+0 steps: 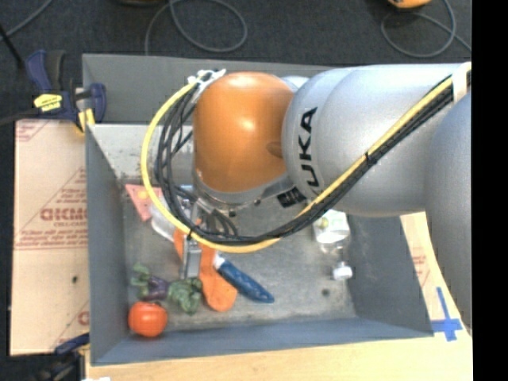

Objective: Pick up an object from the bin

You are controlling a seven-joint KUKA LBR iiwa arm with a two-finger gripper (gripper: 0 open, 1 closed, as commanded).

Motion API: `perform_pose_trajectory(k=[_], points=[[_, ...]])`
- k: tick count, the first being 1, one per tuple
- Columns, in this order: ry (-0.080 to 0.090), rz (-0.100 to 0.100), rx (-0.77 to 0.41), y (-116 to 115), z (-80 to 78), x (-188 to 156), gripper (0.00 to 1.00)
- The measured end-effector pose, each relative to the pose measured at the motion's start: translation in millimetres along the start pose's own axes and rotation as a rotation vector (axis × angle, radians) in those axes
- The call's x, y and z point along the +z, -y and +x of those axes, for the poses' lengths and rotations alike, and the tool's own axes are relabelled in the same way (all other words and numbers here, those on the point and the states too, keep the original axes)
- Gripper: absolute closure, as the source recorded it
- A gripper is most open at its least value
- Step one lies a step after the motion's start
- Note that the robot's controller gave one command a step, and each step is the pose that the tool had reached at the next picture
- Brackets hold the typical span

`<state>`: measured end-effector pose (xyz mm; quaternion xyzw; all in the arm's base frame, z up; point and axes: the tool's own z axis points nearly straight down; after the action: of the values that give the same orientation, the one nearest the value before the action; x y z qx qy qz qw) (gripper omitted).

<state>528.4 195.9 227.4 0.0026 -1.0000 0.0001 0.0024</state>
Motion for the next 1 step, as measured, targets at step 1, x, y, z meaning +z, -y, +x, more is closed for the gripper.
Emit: perform_pose_trajectory(k=[1], points=[[0.007,-0.002,0.004,1.2,-1.4,-4.6,0.00]])
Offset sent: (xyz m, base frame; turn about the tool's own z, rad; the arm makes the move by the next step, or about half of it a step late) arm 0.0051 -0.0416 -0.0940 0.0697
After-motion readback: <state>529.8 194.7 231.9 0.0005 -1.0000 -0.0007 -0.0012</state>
